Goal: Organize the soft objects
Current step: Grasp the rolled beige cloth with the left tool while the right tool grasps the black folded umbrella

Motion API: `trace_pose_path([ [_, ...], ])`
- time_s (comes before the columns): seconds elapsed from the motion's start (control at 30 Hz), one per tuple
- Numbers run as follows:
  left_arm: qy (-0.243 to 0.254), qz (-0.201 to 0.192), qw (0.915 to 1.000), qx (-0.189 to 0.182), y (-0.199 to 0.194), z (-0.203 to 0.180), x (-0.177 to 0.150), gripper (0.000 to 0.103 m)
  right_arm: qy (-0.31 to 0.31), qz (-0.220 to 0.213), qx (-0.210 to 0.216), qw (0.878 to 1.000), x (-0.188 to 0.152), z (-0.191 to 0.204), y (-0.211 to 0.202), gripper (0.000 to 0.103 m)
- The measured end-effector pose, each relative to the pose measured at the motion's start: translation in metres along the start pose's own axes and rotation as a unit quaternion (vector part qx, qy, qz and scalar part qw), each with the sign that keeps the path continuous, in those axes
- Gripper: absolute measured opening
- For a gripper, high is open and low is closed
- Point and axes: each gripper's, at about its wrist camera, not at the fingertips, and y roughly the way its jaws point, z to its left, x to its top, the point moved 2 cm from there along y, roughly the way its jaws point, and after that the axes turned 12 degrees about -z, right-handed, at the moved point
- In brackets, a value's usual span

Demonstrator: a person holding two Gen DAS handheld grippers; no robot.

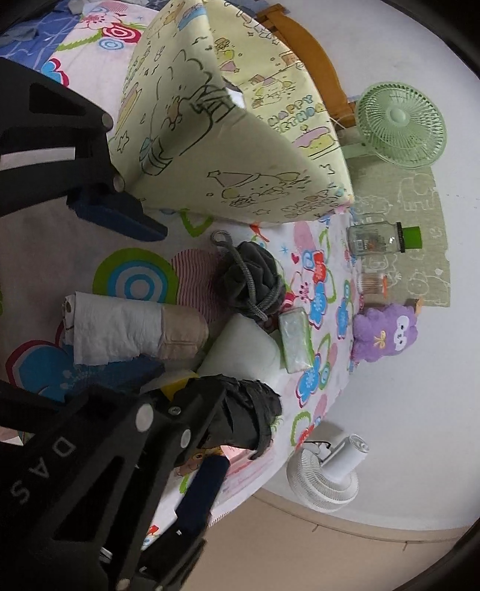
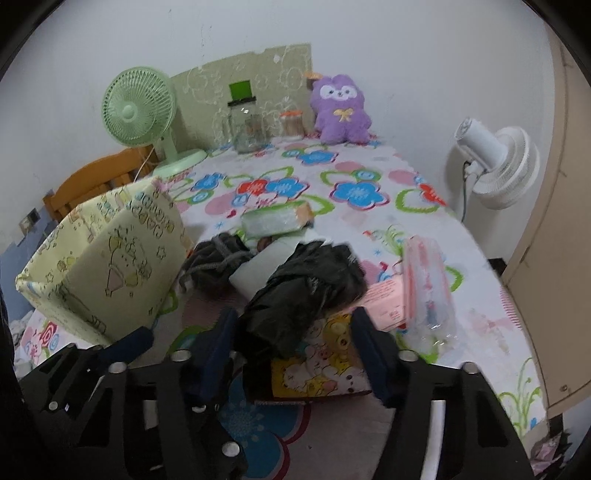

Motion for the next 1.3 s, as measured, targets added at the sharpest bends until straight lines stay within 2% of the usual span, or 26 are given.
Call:
trace_pose_path([
  [0.03,-0.003,0.004,1.0,-0.002,0.001,0.0,0.0,0.062,0.001,0.003,0.001,1.0,-0.002,0.0,0.001,0.052],
  [0.17,-0.006,0.026,0.9996,-0.01,0.008,-0.003,-0.005,0.044,-0.001,0.001,-0.003,1.0,-0.002,-0.001,0.002,0.035],
  [0.4,0.005,0.024,0.9996,-0.016,0.008,-0.009,-0.005,0.03,0.008,-0.004,-0.002,1.0,-0.001,-0.008,0.002,0.028],
  [0.6,0.011,0.022,0.9996,-0.014,0.007,-0.012,-0.001,0.027,0.012,-0.008,0.0,1.0,0.002,-0.012,0.001,0.025],
  [1.3,0.007,-0.015,0.9998,-0.01,-0.011,-0.013,0.032,0.027,0.005,-0.045,0.01,0.999,0.026,-0.008,-0.022,0.014],
])
